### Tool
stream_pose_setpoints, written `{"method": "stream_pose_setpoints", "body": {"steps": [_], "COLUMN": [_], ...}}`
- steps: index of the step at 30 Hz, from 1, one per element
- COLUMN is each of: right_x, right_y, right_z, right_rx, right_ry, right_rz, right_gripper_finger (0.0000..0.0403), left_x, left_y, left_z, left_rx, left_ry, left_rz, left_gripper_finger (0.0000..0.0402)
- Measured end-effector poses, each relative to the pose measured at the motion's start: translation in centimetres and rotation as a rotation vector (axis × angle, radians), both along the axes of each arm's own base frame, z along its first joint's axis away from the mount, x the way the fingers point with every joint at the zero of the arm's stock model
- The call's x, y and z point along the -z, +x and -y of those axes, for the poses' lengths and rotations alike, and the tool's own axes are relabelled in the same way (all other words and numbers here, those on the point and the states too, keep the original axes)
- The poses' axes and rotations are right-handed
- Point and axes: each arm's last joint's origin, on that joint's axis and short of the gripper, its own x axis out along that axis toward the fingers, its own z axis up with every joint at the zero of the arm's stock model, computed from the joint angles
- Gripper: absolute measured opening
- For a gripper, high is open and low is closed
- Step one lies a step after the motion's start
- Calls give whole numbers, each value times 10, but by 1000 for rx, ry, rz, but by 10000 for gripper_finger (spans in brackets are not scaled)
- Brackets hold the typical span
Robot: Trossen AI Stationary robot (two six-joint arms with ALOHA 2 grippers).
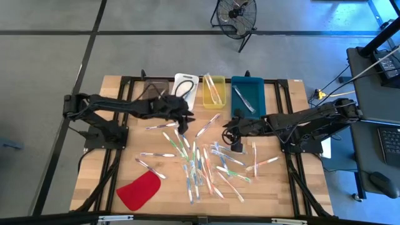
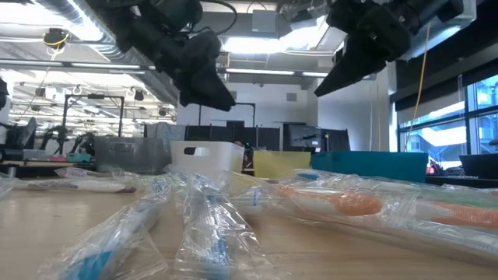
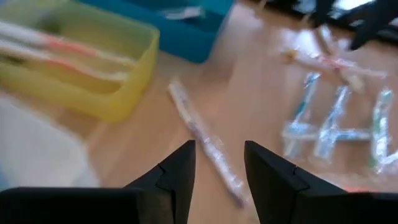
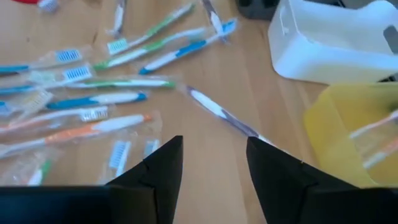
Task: Pick & Place Toothbrushes
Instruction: Put the blue toothbrush into the white bin
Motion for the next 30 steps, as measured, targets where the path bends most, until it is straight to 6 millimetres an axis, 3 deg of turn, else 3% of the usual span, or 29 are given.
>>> {"method": "stream_pose_setpoints", "body": {"steps": [5, 15, 30], "right_x": [-2, 13, 45], "right_y": [-3, -23, -25], "right_z": [1, -1, -30], "right_rx": [13, 102, 147], "right_ry": [5, 228, 270], "right_rz": [-65, -310, -539], "right_gripper_finger": [181, 162, 181], "left_x": [7, 12, 33], "left_y": [2, 1, -24], "left_z": [15, 47, 77], "left_rx": [39, 76, -40], "left_ry": [-13, -47, -104], "left_rz": [-21, -76, -393], "left_gripper_finger": [131, 129, 129]}}
